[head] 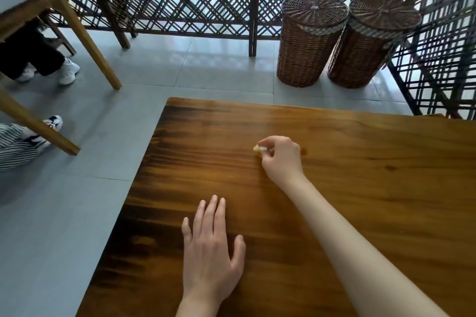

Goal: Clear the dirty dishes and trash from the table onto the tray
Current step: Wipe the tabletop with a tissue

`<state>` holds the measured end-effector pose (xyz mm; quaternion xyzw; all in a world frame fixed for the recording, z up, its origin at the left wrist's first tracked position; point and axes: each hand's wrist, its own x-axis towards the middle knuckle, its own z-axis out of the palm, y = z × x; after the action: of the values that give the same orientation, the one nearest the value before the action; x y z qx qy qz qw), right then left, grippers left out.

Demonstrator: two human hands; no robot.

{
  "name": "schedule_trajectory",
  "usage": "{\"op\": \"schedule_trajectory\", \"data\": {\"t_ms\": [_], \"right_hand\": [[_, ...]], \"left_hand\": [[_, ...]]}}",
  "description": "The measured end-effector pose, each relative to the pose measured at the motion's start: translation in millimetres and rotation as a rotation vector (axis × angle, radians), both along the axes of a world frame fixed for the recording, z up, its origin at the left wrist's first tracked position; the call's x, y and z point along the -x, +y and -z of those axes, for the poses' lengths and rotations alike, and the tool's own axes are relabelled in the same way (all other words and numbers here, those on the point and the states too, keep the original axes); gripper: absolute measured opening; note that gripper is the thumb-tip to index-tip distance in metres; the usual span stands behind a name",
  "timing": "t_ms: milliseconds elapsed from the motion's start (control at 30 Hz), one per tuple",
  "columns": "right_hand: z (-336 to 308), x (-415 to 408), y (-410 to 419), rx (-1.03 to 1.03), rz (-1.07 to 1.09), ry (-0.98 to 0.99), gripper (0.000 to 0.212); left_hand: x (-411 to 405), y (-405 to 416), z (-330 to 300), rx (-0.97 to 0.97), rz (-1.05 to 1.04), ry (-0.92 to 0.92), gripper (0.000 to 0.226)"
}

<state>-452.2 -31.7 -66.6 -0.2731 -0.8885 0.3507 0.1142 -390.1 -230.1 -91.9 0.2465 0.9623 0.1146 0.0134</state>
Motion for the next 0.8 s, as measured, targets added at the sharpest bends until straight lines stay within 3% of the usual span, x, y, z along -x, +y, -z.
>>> {"op": "schedule_trajectory", "data": {"t_ms": [167, 333, 467, 633, 800], "right_hand": [[-7, -7, -4, 0.21, 0.051, 0.106, 0.01], [-7, -15, -1, -0.094, 0.05, 0.143, 0.011], [-1, -10, -3, -0.396, -0.094, -0.057, 0.011], [-3, -15, -8, -0.298, -0.136, -0.05, 0.034], [-12, -54, -8, -0.372, -0.075, -0.056, 0.03]], "left_hand": [[0, 1, 2, -0.007, -0.012, 0.013, 0.063], [0, 0, 4, -0.031, -0.016, 0.04, 0.063], [0, -1, 6, -0.048, -0.016, 0.06, 0.063], [2, -1, 9, -0.074, -0.014, 0.049, 0.064], [3, -3, 9, -0.085, -0.019, -0.024, 0.065]]}}
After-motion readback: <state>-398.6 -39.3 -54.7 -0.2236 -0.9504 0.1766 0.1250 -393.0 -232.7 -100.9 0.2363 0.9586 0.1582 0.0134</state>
